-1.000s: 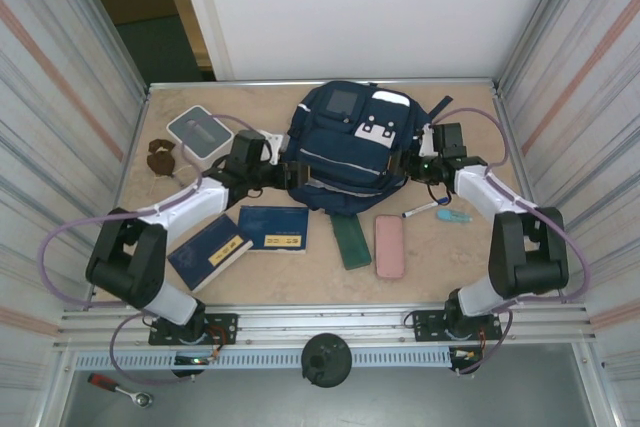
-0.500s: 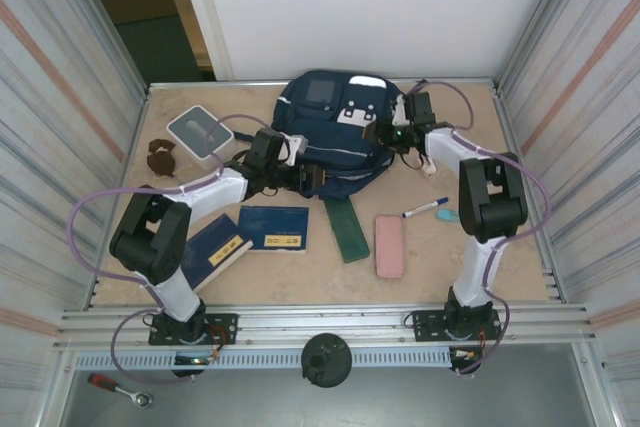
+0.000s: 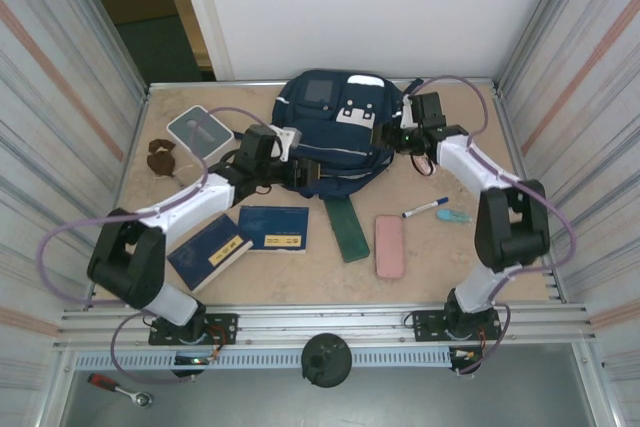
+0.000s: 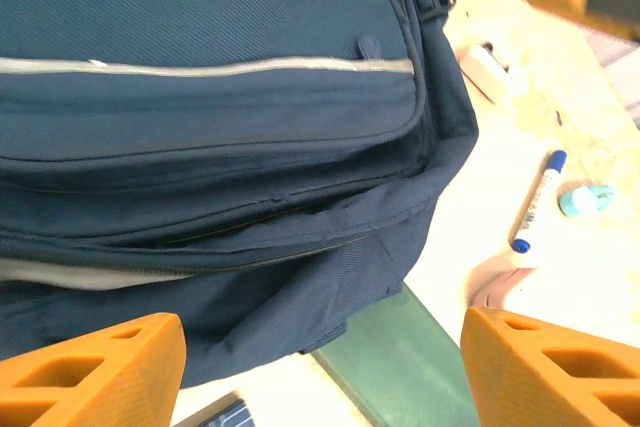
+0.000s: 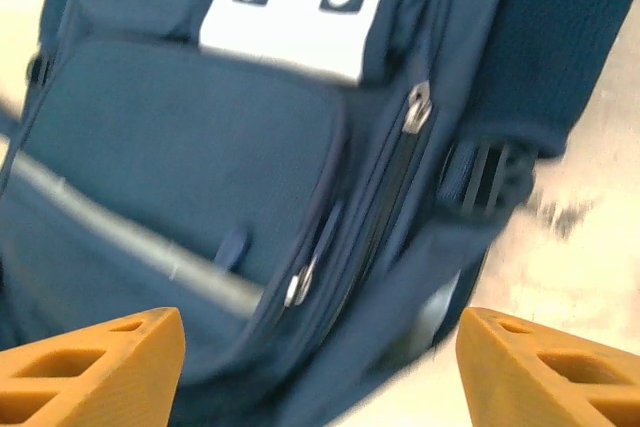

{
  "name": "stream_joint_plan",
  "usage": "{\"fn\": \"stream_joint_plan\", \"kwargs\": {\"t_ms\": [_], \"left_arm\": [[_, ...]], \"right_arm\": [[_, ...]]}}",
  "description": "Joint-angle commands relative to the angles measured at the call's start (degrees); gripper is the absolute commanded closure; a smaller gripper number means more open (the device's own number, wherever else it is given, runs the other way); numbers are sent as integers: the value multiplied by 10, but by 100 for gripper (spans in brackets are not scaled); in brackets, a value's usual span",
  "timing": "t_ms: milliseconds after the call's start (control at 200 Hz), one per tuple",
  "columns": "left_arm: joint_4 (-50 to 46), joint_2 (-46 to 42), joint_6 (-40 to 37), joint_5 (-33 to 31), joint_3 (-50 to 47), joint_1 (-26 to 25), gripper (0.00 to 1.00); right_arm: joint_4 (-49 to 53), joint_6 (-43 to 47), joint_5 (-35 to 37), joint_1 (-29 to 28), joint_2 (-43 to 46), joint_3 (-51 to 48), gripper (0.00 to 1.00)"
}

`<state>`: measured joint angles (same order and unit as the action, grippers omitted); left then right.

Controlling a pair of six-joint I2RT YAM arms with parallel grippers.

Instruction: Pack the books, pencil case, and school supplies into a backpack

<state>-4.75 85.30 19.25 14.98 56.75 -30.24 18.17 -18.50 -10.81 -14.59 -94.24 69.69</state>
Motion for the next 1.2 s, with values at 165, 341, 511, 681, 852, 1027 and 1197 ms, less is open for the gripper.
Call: {"fn": "stream_joint_plan", "kwargs": {"t_ms": [165, 341, 511, 681, 852, 1027, 1197], "left_arm": [[-99, -107, -4, -128, -63, 41, 23], [-151, -149, 13, -134, -100, 56, 20], [-157, -137, 41, -94, -130, 89, 20], [-121, -100, 59, -48, -153, 120, 22], [-125, -49, 50, -24, -145, 124, 27], [-106, -36, 53, -15, -161, 124, 31], [-66, -24, 65, 8, -195, 123, 35]], "right_arm": [[37, 13, 69, -106, 122, -99, 19], [3, -74, 24, -224, 105, -105, 19], [-14, -186, -6, -310, 23, -61, 22], [-21, -263, 20, -354, -58, -22, 27], [-32, -331, 58, -377, -108, -12, 30], [-44, -380, 85, -393, -138, -16, 33], [-60, -411, 95, -408, -158, -17, 37]]}}
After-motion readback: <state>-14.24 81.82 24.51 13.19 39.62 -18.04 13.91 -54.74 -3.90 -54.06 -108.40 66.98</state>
